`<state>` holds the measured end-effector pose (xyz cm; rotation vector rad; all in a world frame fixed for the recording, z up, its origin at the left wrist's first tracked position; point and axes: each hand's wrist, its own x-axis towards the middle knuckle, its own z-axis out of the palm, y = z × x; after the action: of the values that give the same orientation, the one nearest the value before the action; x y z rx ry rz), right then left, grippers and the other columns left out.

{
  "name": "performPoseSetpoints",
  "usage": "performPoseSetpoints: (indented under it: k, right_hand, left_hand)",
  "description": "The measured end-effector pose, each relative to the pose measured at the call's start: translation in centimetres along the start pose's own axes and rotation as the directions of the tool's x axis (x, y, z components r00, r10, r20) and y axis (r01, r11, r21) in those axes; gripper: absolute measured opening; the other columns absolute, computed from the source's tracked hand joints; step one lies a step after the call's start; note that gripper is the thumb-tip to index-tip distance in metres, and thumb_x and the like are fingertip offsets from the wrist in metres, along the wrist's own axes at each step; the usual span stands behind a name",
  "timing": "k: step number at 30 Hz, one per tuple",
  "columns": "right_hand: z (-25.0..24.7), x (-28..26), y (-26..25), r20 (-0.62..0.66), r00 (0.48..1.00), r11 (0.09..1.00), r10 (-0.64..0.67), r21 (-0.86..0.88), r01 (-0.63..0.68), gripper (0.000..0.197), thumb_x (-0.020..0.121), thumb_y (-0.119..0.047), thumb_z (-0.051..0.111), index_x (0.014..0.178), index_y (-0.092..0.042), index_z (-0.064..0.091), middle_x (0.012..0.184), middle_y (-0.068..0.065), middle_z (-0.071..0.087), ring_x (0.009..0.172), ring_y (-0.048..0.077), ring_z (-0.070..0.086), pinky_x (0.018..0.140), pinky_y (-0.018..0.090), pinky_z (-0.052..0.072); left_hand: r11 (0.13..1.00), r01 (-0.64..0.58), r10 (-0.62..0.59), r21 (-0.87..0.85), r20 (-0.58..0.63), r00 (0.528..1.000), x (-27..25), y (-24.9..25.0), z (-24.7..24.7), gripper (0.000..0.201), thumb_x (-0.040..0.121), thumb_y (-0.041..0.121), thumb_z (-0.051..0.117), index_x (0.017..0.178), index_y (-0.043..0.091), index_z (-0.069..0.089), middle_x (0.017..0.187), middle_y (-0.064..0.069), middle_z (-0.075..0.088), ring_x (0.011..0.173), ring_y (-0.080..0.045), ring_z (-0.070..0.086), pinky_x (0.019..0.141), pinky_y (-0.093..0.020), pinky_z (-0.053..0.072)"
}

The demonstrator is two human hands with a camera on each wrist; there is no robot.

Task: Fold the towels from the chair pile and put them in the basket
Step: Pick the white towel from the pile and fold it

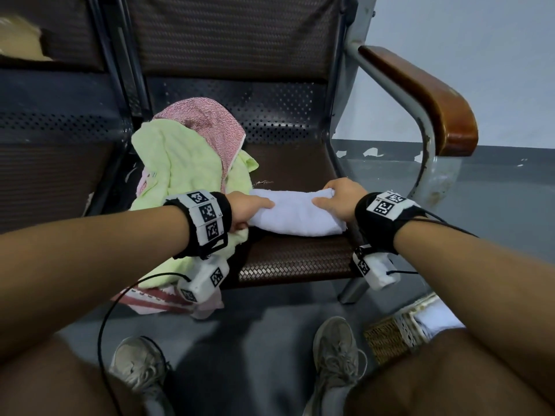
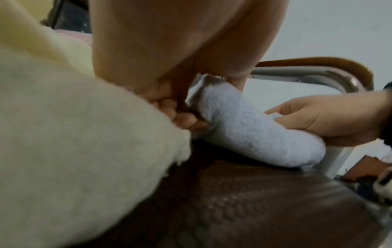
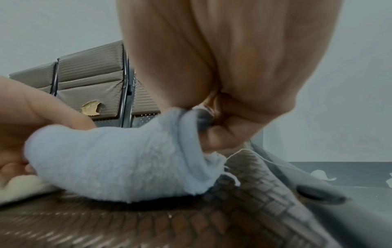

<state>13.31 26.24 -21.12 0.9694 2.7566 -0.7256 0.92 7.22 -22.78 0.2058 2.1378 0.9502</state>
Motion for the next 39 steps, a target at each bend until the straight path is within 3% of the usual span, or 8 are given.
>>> performPoseSetpoints:
  k: [5, 11, 15, 19, 23, 27, 30, 39]
  right_hand:
    - [-1.0, -1.4, -0.4, -0.048, 0.999, 0.997, 0.0, -0.076, -0.003, 0.03, 0.084, -0.034, 0.063, 0.113, -0.023, 0.063, 0.116, 0.005, 0.067, 0.102, 0.024, 0.062, 0.079, 0.028, 0.046]
    - [-3.2, -4.9, -3.3, -0.082, 0.961, 0.892, -0.262, 0.36, 0.274, 0.091, 0.076, -0.041, 0.075, 0.153, -0.026, 0.03, 0.15, 0.0, 0.048, 0.135, 0.014, 0.048, 0.111, 0.031, 0.039]
    - [-4.2, -7.6, -4.5, -0.088, 0.97, 0.817, -0.225, 0.526, 0.237, 0.054, 0.083, -0.032, 0.079, 0.131, -0.015, 0.06, 0.12, -0.001, 0.07, 0.108, 0.014, 0.068, 0.096, 0.037, 0.054]
    - [-5.1, -10.1, -3.9, -0.115, 0.982, 0.709, -0.152, 0.679, 0.189, 0.033, 0.091, -0.023, 0.071, 0.117, -0.004, 0.069, 0.113, 0.008, 0.075, 0.106, 0.023, 0.071, 0.095, 0.038, 0.056]
    - [-6.5, -12.3, -2.0, -0.113, 0.993, 0.538, -0.033, 0.835, 0.113, 0.034, 0.096, -0.021, 0.064, 0.125, -0.003, 0.063, 0.113, 0.011, 0.074, 0.096, 0.021, 0.074, 0.069, 0.026, 0.058]
    - [-8.3, -14.1, 2.7, -0.091, 0.991, 0.483, 0.1, 0.875, 0.032, 0.029, 0.095, -0.024, 0.062, 0.118, -0.006, 0.066, 0.105, 0.006, 0.076, 0.091, 0.018, 0.073, 0.078, 0.031, 0.057]
    - [-9.4, -16.7, 9.4, -0.033, 0.983, 0.429, 0.181, 0.902, -0.049, 0.016, 0.091, -0.018, 0.061, 0.104, -0.012, 0.067, 0.093, 0.003, 0.072, 0.084, 0.017, 0.067, 0.084, 0.03, 0.051]
    - [-4.1, -26.9, 30.6, 0.104, 0.774, 0.103, 0.625, 0.971, -0.214, 0.027, 0.094, -0.023, 0.062, 0.115, -0.007, 0.063, 0.095, 0.006, 0.069, 0.076, 0.018, 0.069, 0.061, 0.025, 0.057]
  left_hand:
    - [0.943, -0.169, 0.187, -0.288, 0.037, 0.982, -2.0, 1.4, 0.0, 0.036, 0.083, 0.024, 0.071, 0.115, 0.011, 0.059, 0.121, -0.009, 0.064, 0.105, -0.025, 0.065, 0.085, -0.039, 0.06]
    - [0.8, -0.481, 0.492, -0.358, -0.067, 0.868, -5.7, 4.2, -1.2, 0.03, 0.059, 0.019, 0.072, 0.087, 0.021, 0.062, 0.094, -0.005, 0.064, 0.092, -0.023, 0.061, 0.081, -0.044, 0.052]
    - [0.716, -0.527, 0.595, -0.458, 0.006, 0.804, -7.2, 5.5, -1.9, 0.033, 0.066, 0.021, 0.073, 0.099, 0.027, 0.07, 0.096, 0.004, 0.072, 0.088, -0.013, 0.068, 0.063, -0.027, 0.053]
    - [0.694, -0.477, 0.577, -0.539, 0.02, 0.817, -8.0, 5.8, -1.3, 0.055, 0.071, 0.036, 0.079, 0.122, 0.027, 0.06, 0.118, 0.001, 0.068, 0.104, -0.019, 0.068, 0.072, -0.032, 0.055]
    - [0.791, -0.441, 0.581, -0.425, 0.293, 0.759, -9.2, 5.0, 2.2, 0.067, 0.07, 0.04, 0.086, 0.127, 0.022, 0.055, 0.117, 0.005, 0.072, 0.107, -0.017, 0.069, 0.082, -0.036, 0.057]
    - [0.837, -0.418, 0.547, -0.353, 0.503, 0.669, -9.9, 5.3, 7.1, 0.045, 0.081, 0.013, 0.079, 0.124, 0.014, 0.063, 0.115, 0.002, 0.074, 0.101, -0.012, 0.071, 0.073, -0.021, 0.057]
    - [0.873, -0.382, 0.486, -0.304, 0.621, 0.616, -10.7, 6.9, 12.3, 0.04, 0.083, 0.008, 0.074, 0.122, 0.013, 0.064, 0.114, -0.001, 0.074, 0.101, -0.016, 0.072, 0.075, -0.026, 0.058]
    - [0.923, -0.377, 0.318, -0.078, 0.705, 0.634, -13.0, 6.3, 33.6, 0.031, 0.083, 0.015, 0.073, 0.106, -0.003, 0.064, 0.108, -0.019, 0.071, 0.101, -0.038, 0.068, 0.091, -0.047, 0.052]
